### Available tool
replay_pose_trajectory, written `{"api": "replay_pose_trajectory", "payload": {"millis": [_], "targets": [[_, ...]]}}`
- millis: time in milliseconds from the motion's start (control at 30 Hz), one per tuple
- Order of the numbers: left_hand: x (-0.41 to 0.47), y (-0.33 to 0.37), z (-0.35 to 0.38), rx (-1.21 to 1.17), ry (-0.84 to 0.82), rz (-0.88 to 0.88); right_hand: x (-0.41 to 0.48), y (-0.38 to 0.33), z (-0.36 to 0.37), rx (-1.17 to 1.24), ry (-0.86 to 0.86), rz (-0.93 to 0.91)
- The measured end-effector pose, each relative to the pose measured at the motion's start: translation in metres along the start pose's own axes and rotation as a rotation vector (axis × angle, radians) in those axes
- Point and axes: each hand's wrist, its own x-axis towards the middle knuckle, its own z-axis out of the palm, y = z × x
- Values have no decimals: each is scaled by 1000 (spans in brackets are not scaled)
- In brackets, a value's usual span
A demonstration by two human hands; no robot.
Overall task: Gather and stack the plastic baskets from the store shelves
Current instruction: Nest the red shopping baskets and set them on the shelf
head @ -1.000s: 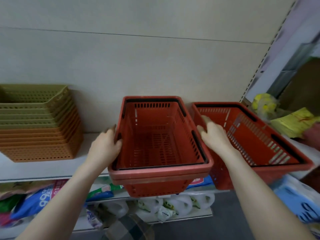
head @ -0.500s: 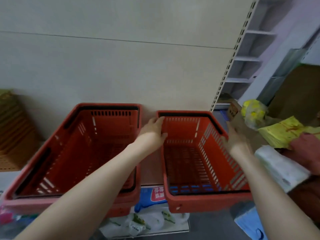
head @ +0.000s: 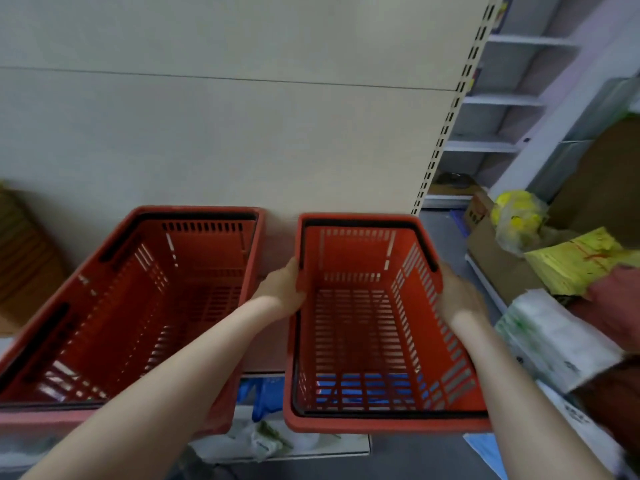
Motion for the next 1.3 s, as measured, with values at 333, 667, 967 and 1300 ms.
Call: {"api": "replay_pose_trajectory", "payload": {"millis": [333,667,967,1300], "targets": [[-30,11,-58,-251,215,259,-67,-48,-72,-36,455,0],[-93,-4,-179,-597,408,637,-174,-168,-147,5,851,-97],[-157,-89,-305,-664,617,676,-225,-292,-146,238,892,-327],[-167,-200,-298,-633,683,417,-211,-336,-47,431,462,-412]]}}
